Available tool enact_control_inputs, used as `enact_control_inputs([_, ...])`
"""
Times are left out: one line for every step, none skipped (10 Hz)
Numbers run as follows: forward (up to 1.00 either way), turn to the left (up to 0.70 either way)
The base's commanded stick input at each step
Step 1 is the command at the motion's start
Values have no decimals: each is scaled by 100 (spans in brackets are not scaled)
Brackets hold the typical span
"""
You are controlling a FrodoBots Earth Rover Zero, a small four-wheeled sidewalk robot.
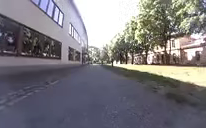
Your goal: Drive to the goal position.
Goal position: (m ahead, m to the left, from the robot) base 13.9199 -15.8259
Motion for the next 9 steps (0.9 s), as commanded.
enact_control_inputs([45,0])
enact_control_inputs([45,0])
enact_control_inputs([45,0])
enact_control_inputs([45,0])
enact_control_inputs([45,0])
enact_control_inputs([45,0])
enact_control_inputs([45,0])
enact_control_inputs([45,0])
enact_control_inputs([45,0])
